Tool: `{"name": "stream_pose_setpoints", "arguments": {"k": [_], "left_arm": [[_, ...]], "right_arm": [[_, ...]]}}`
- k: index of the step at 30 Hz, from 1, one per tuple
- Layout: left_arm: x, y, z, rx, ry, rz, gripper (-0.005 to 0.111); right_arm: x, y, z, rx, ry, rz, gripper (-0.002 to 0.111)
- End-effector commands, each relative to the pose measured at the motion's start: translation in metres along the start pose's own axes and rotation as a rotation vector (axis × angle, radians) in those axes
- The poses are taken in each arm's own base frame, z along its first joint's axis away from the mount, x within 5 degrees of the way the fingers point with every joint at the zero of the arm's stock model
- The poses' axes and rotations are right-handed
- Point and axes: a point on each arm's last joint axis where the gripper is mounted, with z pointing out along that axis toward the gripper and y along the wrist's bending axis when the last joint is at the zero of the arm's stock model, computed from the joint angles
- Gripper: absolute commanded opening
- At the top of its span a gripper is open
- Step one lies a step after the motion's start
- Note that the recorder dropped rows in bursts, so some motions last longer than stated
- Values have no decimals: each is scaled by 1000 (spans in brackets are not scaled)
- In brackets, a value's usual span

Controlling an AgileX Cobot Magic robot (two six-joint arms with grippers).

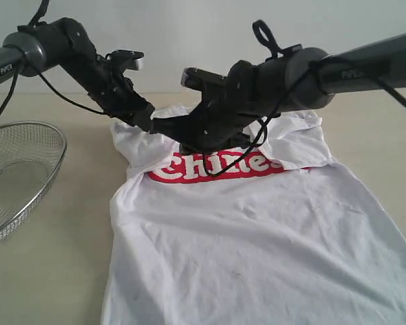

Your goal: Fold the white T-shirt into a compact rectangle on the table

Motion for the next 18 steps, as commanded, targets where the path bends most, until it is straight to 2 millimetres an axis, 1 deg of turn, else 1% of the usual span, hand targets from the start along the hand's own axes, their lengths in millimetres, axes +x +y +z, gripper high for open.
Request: {"name": "stream_pose_setpoints", "arguments": {"k": [1,2,5,7,8,10,11,12,14,16,17,18], "left_arm": [[-8,1,-33,-15,-16,-41,44],[-11,0,-50,-16,-25,-65,44],[-18,-4,-91,-11,-65,-112,44],[-22,-12,-120,43,-93,-167,44],[-26,-16,-130,61,-123,-183,43],[-29,-22,-152,78,-168,-222,39],[-29,-27,-164,75,-175,-280,36],[-26,-32,-175,75,-174,-307,30],[-18,-43,-194,65,-168,-291,18],[-3,-53,-207,51,-131,-295,5],[7,-57,-209,47,-101,-299,5],[16,-65,-219,42,-90,-298,5]], "right_arm": [[-7,4,-10,-7,-32,-45,4],[-6,4,-10,-7,-30,-59,14],[-6,4,-10,-6,-23,-59,40],[-5,4,-10,-6,-17,-69,53],[-5,4,-10,-6,-15,-69,56],[-4,4,-10,-6,-7,-69,53],[-4,3,-10,-5,6,-58,49],[-4,1,-11,-5,15,-45,45],[-2,-5,-12,3,59,3,39],[-3,-13,-14,12,99,29,36],[-3,-16,-15,16,112,31,36],[-3,-20,-15,21,126,32,37]]}}
